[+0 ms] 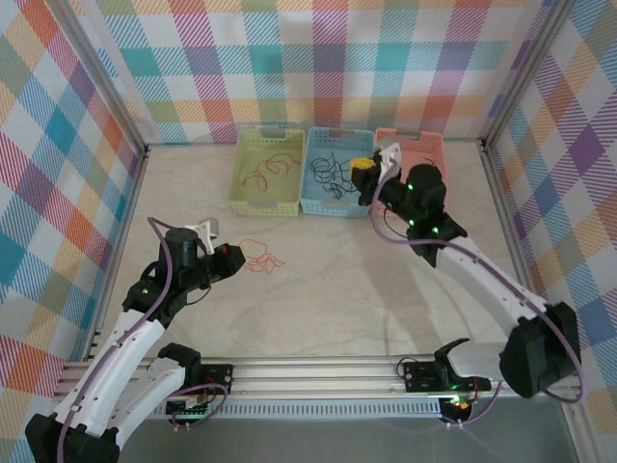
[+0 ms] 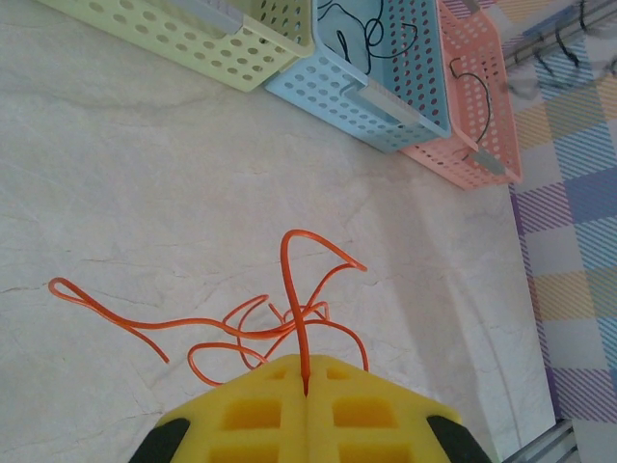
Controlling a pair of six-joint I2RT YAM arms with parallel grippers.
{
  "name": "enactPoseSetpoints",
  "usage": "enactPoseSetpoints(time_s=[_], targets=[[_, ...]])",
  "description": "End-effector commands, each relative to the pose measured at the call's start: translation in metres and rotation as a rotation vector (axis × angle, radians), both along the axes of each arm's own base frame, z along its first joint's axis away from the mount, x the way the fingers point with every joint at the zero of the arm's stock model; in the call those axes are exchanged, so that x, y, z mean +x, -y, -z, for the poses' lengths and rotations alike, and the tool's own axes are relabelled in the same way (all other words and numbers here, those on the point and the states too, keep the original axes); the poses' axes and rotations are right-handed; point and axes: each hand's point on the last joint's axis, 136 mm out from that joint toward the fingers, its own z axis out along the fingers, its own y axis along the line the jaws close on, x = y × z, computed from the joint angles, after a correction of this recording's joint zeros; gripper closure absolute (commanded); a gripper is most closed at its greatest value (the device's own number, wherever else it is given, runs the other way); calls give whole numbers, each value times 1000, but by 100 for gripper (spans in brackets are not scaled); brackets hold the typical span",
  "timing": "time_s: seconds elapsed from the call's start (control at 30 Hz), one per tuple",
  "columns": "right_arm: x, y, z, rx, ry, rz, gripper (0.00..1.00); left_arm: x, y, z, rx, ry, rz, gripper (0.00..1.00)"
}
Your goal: Untangle the cables
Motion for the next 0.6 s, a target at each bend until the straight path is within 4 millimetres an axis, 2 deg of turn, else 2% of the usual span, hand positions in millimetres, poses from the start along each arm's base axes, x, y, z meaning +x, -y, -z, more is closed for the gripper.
enactPoseSetpoints(time_s=[0.0, 0.13, 0.3, 0.33, 0.37, 0.4, 0.43, 0.57], targets=[[40, 2, 17, -45, -71, 109, 100, 0, 0, -6, 1, 20, 14, 100], [87, -1, 27, -48, -104, 193, 100, -2, -2, -7, 11, 20, 11, 100], [140, -10, 56, -42, -187, 238, 100, -5, -6, -10, 33, 20, 3, 100], [150, -12, 65, -53, -210, 247, 90, -5, -7, -11, 33, 23, 4, 100], [158, -13, 73, -63, -236, 253, 73, -6, -7, -13, 31, 24, 3, 100], [161, -15, 76, -71, -253, 248, 59, -6, -7, -14, 30, 28, 3, 100], [162, -20, 78, -84, -261, 226, 50, -6, -7, -15, 31, 28, 0, 100], [142, -17, 56, -30, -211, 202, 41, -1, -8, -26, 32, 50, -14, 100]])
